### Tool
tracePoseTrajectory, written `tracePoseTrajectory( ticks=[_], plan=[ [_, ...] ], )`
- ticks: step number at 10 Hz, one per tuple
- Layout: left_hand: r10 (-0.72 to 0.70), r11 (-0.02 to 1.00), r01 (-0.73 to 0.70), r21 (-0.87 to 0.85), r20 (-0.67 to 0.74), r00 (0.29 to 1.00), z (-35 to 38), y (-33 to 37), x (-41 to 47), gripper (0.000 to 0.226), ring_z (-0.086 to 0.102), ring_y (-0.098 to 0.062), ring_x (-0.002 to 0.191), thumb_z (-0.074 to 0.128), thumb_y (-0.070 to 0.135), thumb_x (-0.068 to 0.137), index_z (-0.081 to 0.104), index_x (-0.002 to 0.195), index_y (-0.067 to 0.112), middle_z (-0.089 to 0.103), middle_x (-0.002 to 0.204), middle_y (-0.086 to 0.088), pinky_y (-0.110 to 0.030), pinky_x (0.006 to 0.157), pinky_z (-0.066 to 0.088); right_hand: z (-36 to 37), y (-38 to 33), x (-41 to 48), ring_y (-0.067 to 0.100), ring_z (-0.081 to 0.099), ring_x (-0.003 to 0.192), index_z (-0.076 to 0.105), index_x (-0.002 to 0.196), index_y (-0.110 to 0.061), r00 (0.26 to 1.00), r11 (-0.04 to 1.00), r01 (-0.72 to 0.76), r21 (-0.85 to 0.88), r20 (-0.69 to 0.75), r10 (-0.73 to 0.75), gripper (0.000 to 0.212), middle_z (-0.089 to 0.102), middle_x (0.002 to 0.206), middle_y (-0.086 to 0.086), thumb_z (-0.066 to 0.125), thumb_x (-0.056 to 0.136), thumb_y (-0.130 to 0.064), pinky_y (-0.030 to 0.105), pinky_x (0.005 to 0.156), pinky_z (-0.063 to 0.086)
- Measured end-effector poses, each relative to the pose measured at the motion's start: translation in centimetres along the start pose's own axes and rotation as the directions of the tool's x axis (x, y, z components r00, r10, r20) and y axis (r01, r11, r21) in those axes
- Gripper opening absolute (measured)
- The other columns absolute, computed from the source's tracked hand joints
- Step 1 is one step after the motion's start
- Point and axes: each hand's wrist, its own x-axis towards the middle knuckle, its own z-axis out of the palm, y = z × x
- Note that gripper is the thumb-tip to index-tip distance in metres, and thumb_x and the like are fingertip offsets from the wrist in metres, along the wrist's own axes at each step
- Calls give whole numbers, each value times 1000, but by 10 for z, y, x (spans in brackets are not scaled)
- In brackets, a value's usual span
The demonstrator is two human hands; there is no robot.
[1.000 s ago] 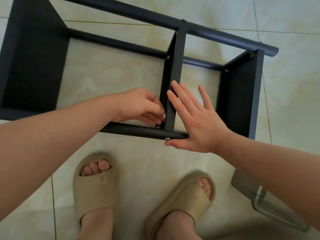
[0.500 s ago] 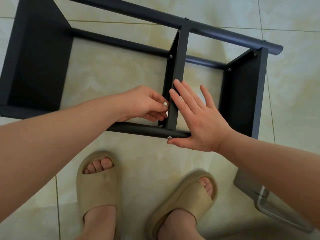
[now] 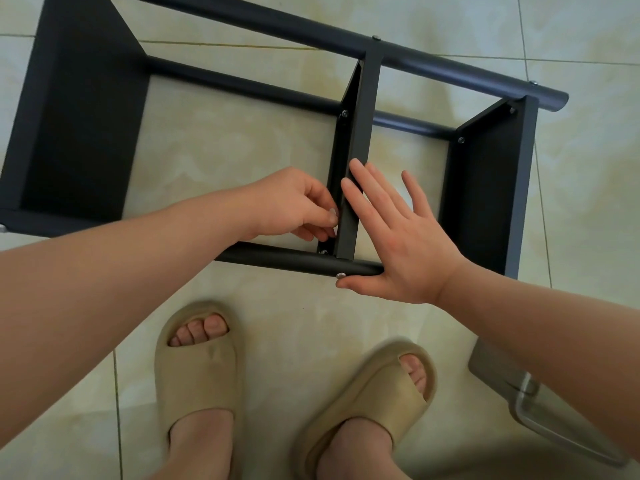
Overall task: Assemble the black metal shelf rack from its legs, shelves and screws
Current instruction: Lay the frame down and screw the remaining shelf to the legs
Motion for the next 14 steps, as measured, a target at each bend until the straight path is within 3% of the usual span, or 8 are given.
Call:
tracePoseTrajectory(
  ticks=[2, 3, 8, 14],
  plan=[
    [-76, 980, 78, -184, 21, 997, -1, 1, -3, 7, 74, -16, 76, 66, 10, 94, 68, 87, 9, 75, 77, -6, -25, 70, 59, 0, 1, 0, 26, -2, 157, 11, 162, -8, 1000, 1000, 0, 9, -4, 0, 111, 0, 170, 11, 39, 86, -85, 63, 121, 10],
    [-102, 977, 108, -182, 41, 994, -1, 4, -2, 7, 74, -17, 75, 65, 9, 94, 67, 88, 8, 75, 76, -6, -25, 68, 59, 0, 0, 0, 26, -2, 157, 11, 162, -8, 1000, 1000, -1, 8, -5, 1, 111, 0, 170, 11, 38, 85, -85, 63, 121, 10],
    [-121, 991, 123, -49, 26, 992, 0, 3, -8, 16, 69, -17, 77, 58, 5, 98, 64, 83, 8, 74, 79, -7, -32, 82, 57, -1, -1, 0, 27, -1, 157, 12, 161, -8, 1000, 1000, -6, 16, 6, 6, 112, 0, 170, 11, 40, 85, -84, 63, 121, 11],
    [-146, 989, 143, 37, 79, 986, -8, -4, -13, 18, 70, -17, 74, 57, 0, 97, 65, 83, 8, 74, 80, -8, -30, 81, 58, -2, -1, -1, 27, 0, 157, 12, 161, -8, 1000, 1000, -9, 27, 1, 9, 112, 1, 170, 11, 42, 84, -83, 63, 121, 11]
  ],
)
